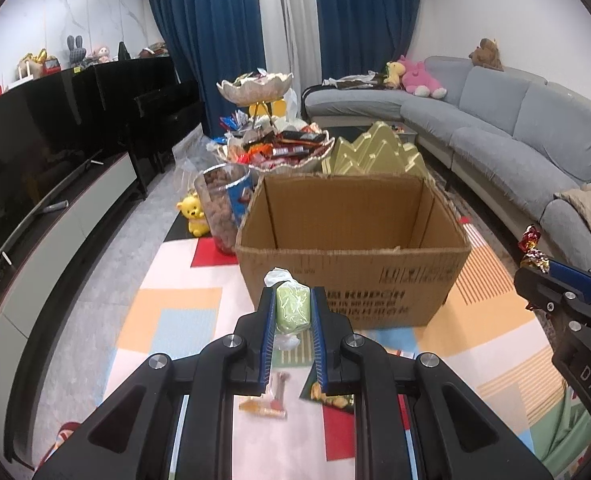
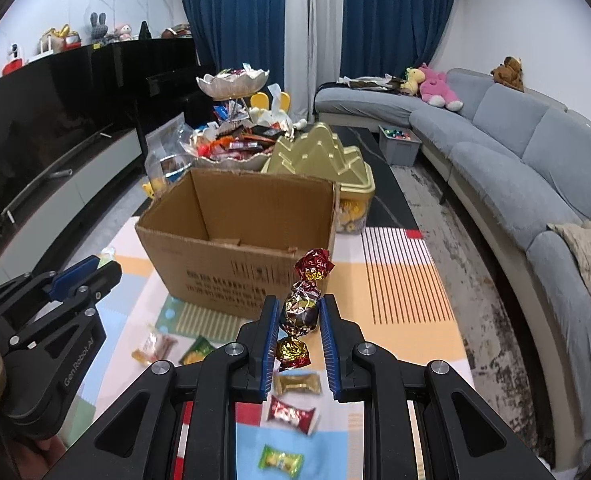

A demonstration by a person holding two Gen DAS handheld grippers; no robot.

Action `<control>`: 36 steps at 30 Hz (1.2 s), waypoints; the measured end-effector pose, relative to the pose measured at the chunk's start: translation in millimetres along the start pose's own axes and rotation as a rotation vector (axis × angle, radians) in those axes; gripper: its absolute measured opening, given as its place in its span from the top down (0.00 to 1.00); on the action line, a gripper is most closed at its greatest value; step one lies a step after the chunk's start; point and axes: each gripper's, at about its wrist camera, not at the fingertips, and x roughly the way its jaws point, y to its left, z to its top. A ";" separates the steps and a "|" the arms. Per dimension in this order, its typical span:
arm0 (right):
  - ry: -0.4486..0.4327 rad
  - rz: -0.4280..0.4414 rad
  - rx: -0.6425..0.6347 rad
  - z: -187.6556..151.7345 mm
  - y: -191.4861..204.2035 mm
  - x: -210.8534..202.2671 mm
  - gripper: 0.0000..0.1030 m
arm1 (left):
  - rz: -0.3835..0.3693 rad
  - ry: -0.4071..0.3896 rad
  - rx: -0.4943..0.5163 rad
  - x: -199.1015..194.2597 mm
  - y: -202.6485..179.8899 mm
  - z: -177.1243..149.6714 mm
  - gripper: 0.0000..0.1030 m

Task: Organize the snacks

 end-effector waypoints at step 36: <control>-0.009 0.013 -0.024 92.6 10.8 85.0 0.78 | -0.013 0.023 0.020 93.9 11.3 83.1 0.82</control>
